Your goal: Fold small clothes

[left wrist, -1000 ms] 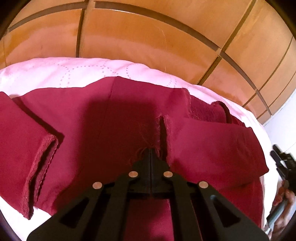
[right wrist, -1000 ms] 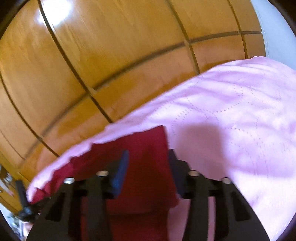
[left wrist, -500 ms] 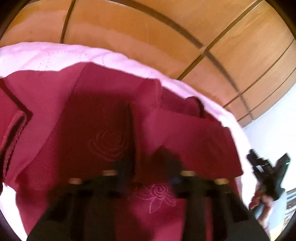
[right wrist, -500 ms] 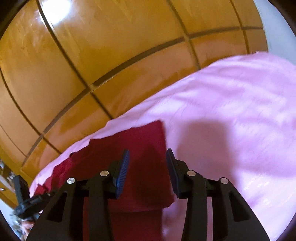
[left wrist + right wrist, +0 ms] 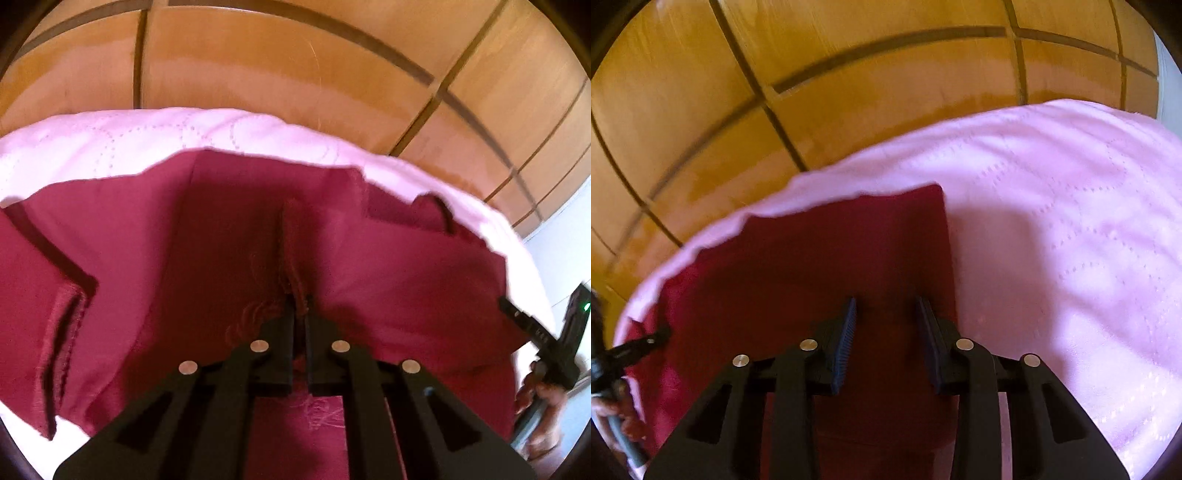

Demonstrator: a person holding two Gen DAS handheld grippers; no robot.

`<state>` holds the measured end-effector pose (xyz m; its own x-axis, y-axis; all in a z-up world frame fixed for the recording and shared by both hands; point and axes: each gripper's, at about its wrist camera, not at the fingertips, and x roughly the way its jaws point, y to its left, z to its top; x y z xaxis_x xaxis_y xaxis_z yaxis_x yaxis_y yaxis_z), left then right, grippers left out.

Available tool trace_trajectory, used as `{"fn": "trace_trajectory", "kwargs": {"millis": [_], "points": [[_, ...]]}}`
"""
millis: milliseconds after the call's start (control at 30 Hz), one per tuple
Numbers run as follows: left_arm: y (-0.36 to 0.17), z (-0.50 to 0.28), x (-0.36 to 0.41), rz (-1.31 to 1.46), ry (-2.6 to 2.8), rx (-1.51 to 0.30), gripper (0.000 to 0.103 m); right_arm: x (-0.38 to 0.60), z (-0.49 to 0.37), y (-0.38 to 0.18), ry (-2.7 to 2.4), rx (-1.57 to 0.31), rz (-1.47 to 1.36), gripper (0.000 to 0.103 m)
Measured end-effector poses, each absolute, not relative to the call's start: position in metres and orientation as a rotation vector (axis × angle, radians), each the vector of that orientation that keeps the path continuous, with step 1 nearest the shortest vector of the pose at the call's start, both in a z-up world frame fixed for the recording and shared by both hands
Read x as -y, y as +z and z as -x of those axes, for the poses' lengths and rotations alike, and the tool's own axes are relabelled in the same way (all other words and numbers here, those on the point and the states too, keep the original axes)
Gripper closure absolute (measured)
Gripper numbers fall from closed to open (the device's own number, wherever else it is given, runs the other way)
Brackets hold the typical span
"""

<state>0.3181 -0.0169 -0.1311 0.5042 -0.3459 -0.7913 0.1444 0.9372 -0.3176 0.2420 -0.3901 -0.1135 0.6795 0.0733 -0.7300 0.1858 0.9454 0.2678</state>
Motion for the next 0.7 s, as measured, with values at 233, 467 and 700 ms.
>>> {"fn": "trace_trajectory", "kwargs": {"millis": [233,467,700], "points": [[-0.130,-0.295,0.019,0.156,-0.279,-0.897,0.082,0.395,-0.239,-0.116,-0.086,-0.788,-0.346,0.070],[-0.113,-0.242,0.004,0.117,-0.192,-0.852,0.019,0.362,-0.224,-0.095,-0.207,-0.799,-0.134,0.034],[-0.114,-0.192,-0.041,0.195,-0.064,-0.847,0.010,0.288,-0.181,-0.082,0.005,-0.770,-0.092,0.034]]}}
